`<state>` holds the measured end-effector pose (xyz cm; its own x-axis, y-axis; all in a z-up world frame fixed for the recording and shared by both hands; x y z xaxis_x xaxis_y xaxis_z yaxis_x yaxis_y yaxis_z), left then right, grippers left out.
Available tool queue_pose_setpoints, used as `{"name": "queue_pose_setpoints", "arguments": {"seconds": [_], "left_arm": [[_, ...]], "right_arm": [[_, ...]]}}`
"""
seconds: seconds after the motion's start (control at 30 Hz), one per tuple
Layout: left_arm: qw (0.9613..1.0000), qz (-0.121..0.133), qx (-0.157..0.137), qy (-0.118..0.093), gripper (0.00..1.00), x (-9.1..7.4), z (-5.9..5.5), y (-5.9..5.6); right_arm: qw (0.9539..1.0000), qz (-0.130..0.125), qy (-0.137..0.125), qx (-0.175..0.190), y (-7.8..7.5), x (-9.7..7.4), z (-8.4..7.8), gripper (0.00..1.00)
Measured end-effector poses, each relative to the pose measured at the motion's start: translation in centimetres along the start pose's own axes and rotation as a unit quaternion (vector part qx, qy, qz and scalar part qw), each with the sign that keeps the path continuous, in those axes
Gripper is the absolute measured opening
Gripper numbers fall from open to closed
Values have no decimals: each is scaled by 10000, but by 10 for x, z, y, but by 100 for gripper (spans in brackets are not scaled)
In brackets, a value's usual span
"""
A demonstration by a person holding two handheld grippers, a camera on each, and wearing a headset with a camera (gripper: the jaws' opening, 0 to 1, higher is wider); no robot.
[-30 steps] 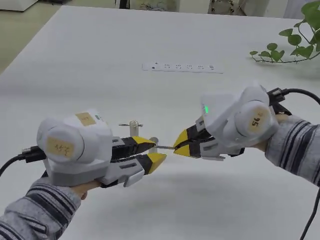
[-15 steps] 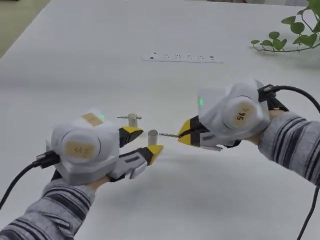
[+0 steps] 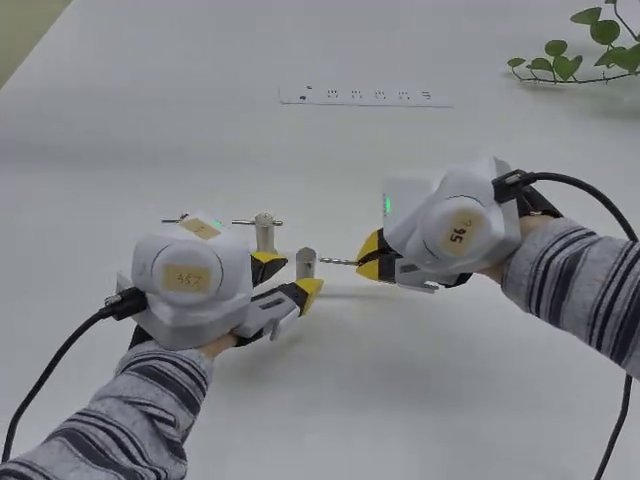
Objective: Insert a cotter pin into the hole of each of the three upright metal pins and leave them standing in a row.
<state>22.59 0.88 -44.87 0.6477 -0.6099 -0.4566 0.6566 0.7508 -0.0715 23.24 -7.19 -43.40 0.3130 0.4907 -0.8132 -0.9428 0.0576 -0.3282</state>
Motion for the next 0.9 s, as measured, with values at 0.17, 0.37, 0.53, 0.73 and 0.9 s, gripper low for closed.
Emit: {"name": "queue_pose_setpoints", "arguments": {"seconds": [0.17,0.37,0.53,0.73,0.9], "left_arm": [[10000,32,11,84,21,9,-4,2],[9999,41,-42,129,17,16,-7,2],[9999,37,-37,122,13,18,-6,0],[9999,45,-17,138,11,19,-7,-1],[9998,16,74,160,11,20,-9,-1]], "right_arm": [[10000,10,7,-8,-1,3,0,0],[10000,27,-4,66,-2,5,-1,0],[10000,56,-39,63,-3,6,3,0],[10000,81,0,22,-2,5,6,0],[9999,59,26,-134,-2,1,11,0]]}}
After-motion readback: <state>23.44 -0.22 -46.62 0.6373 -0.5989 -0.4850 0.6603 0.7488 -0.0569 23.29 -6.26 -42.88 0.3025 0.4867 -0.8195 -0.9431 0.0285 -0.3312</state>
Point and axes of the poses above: the centre of the closed fingertips' face, and the gripper's own axes: x roughly forward along the fingers, y roughly to its left, z roughly out of its top, the point moved 3 cm from there along -x, roughly backward along the fingers, and after that the axes turned 2 degrees about x, right-handed, at the moved point
